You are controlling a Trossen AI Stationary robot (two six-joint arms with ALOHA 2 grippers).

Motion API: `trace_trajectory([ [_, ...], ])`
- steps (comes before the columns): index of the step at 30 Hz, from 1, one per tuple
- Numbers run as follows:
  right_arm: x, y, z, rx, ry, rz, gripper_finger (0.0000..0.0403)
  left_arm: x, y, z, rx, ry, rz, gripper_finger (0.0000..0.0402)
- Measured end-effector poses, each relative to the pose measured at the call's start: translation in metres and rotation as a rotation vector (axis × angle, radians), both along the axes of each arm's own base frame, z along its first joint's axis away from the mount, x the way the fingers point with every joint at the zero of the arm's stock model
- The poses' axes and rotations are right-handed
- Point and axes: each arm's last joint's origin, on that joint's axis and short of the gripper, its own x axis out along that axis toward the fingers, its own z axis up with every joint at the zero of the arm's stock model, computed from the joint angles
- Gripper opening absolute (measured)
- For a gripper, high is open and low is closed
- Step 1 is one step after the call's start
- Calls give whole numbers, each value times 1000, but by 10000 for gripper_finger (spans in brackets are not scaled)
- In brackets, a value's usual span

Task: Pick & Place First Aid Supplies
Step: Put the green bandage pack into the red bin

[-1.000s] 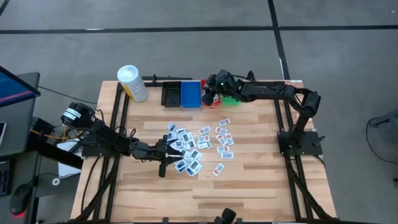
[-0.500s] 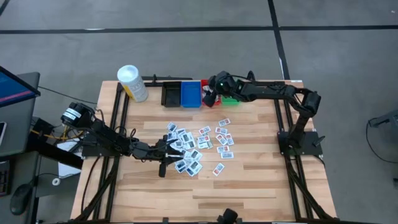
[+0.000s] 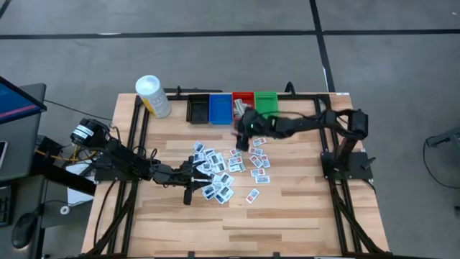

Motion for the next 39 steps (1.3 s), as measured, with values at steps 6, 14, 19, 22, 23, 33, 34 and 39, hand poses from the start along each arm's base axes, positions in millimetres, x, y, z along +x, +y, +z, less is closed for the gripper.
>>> trace_trajectory([
  [6,6,59,-5,-38,71,207,219,0,0,0,0,0,0,93],
  [14,-11,109,-21,1,315,404,217,0,0,0,0,0,0,93],
  [19,-14,119,-22,79,323,437,212,0,0,0,0,0,0,93],
  [22,-13,118,-22,86,318,430,208,0,0,0,0,0,0,93],
  [23,-13,117,-22,87,318,427,207,0,0,0,0,0,0,93],
  [33,-7,105,-55,138,395,373,184,0,0,0,-8,-1,1,93],
  [34,-6,105,-60,143,409,375,181,0,0,0,-8,-1,1,93],
  [39,-6,104,-77,151,467,368,160,0,0,0,-8,0,1,93],
])
